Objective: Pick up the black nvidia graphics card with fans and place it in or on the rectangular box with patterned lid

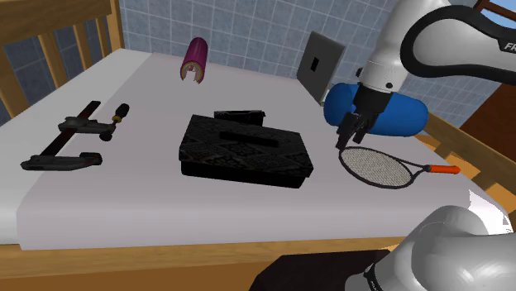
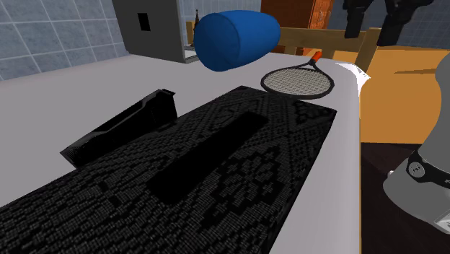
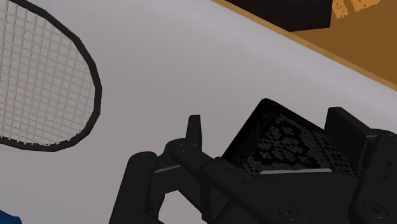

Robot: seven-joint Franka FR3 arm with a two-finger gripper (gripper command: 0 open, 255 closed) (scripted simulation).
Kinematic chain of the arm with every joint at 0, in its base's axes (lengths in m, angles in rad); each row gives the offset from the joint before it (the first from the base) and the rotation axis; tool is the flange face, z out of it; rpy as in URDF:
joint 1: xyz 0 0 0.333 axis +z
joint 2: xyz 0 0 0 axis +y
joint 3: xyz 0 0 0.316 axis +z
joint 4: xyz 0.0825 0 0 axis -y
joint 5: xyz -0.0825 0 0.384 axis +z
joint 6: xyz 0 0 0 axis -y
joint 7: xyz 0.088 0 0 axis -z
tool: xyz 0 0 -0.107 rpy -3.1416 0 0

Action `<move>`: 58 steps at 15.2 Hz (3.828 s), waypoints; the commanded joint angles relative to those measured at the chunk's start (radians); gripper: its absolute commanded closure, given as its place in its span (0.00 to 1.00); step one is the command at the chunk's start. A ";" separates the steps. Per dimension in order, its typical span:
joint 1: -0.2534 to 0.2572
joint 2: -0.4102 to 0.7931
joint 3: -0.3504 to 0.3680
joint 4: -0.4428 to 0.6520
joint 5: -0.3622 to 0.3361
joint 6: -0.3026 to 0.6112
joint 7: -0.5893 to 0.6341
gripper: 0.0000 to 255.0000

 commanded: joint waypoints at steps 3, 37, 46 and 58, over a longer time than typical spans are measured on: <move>0.013 0.077 -0.019 0.034 -0.024 0.044 -0.067 0.00; 0.164 1.225 0.003 1.037 -0.158 0.274 -0.890 0.00; 0.159 1.234 0.001 0.990 -0.160 0.330 -0.888 0.00; 0.159 1.234 0.001 0.990 -0.160 0.330 -0.888 1.00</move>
